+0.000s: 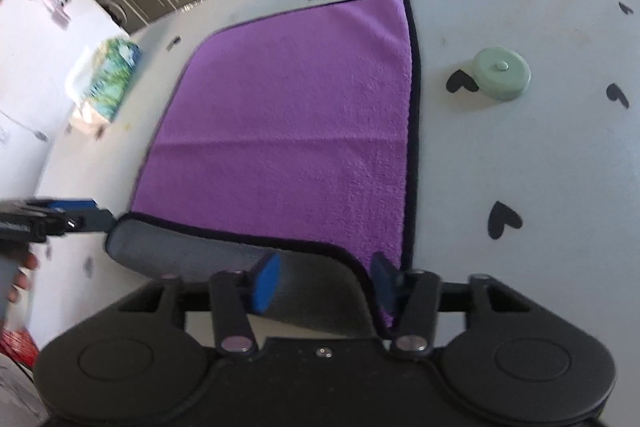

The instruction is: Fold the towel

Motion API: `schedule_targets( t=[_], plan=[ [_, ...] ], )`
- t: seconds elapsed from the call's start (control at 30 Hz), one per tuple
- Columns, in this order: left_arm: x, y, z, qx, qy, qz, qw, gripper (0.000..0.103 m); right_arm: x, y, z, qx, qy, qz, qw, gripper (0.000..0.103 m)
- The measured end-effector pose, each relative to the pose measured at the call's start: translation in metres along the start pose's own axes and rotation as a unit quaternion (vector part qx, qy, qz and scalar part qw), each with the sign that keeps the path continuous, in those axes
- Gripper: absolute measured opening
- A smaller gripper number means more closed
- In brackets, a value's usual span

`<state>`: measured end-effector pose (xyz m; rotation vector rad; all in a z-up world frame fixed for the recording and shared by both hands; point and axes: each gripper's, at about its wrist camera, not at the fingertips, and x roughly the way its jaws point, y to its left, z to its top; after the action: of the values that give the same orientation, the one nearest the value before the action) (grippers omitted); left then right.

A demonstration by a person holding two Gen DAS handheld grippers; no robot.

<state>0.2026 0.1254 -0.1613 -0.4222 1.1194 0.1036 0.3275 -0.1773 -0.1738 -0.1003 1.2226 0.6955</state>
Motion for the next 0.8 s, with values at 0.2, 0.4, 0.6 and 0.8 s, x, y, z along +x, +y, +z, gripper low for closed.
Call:
schedule_targets(
  t=[0.2,0.4,0.6,0.8],
  plan=[
    [-0.001,-0.001,0.005,0.013,0.003,-0.019,0.9997,0.07,0.005,-0.002,0.001,-0.012,0.018,-0.019,1.0,0.036],
    [0.007,-0.001,0.002,0.033,0.035,-0.009,0.9988,0.05,0.005,-0.011,0.0,-0.015,0.031,-0.026,0.999,0.029],
    [0.016,0.001,-0.004,0.045,0.064,0.007,0.9969,0.042,0.005,-0.015,-0.001,-0.024,0.048,-0.028,0.998,0.025],
    [0.017,-0.003,-0.006,0.062,0.07,0.012,0.9955,0.026,0.004,-0.017,-0.002,-0.024,0.055,-0.019,0.998,0.015]
  ],
)
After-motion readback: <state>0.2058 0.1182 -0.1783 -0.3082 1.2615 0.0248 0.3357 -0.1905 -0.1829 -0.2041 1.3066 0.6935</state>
